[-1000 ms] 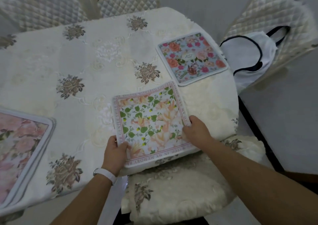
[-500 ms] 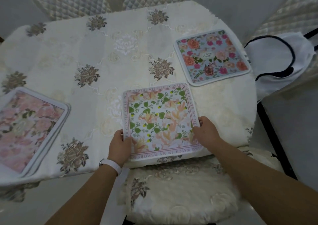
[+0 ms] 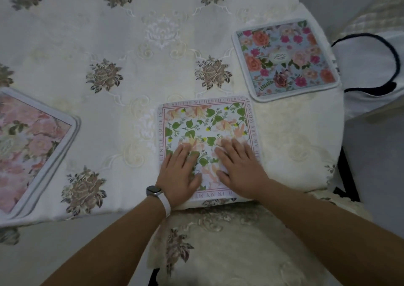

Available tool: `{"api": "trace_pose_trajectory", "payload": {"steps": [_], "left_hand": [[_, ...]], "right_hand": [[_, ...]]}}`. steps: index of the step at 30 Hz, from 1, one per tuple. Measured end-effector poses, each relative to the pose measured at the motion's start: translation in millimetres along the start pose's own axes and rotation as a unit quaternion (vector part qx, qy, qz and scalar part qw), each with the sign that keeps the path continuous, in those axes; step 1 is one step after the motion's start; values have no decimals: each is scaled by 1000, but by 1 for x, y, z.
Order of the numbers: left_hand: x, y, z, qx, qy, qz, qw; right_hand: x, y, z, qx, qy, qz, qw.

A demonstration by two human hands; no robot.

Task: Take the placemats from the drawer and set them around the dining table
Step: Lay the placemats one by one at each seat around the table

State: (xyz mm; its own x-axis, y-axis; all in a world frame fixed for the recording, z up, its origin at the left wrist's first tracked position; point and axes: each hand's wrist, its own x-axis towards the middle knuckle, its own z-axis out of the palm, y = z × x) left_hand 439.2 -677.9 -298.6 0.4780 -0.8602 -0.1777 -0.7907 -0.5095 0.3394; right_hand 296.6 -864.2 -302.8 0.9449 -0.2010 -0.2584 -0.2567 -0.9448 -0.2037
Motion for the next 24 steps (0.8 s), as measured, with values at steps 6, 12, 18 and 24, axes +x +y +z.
{"api": "trace_pose_trajectory", "payload": {"steps": [6, 12, 18, 24], "left_hand": [[62, -17, 0, 59, -12, 25, 998], [103, -29, -5, 58, 5, 8, 998], [147, -45, -15, 62, 19, -14, 998], [160, -50, -18, 61, 33, -36, 997]], "right_hand": [[57, 15, -10, -36, -2, -55, 998], [101, 25, -18, -30, 23, -34, 999], [142, 37, -26, -8, 47, -5, 999], [166, 50, -36, 9, 51, 38, 998]]}}
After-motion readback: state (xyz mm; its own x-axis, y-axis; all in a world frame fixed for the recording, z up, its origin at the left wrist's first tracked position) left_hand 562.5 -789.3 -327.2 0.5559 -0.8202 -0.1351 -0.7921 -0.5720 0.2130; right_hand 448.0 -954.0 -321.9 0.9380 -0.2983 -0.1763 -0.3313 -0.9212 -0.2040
